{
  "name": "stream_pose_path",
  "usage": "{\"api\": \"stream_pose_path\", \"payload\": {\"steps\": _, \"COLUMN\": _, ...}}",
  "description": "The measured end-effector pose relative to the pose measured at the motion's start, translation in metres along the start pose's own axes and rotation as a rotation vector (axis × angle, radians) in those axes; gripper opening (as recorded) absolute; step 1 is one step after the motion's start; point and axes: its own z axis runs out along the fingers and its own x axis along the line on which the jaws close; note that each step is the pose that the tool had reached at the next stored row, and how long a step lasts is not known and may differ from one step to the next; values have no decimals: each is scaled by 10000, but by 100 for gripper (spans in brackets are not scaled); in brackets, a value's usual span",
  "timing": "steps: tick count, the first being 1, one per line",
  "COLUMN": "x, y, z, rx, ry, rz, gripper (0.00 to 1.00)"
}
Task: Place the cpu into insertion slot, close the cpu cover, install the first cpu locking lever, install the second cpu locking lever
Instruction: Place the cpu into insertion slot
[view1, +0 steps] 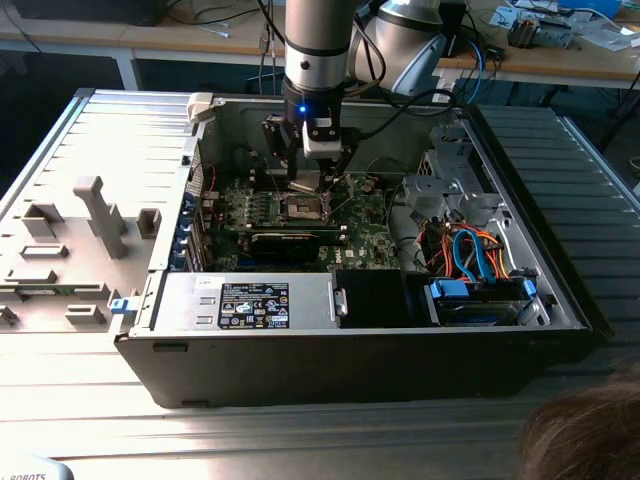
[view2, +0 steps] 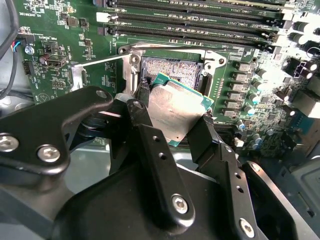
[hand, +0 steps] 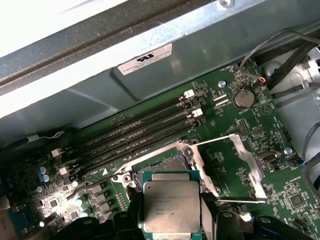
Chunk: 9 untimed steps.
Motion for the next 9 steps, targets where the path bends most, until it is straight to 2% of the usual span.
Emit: {"api": "stream_pose_path", "payload": {"steps": 9, "x": 0, "y": 0, "z": 2, "rx": 8, "ry": -6, "rz": 92, "gripper": 55}}
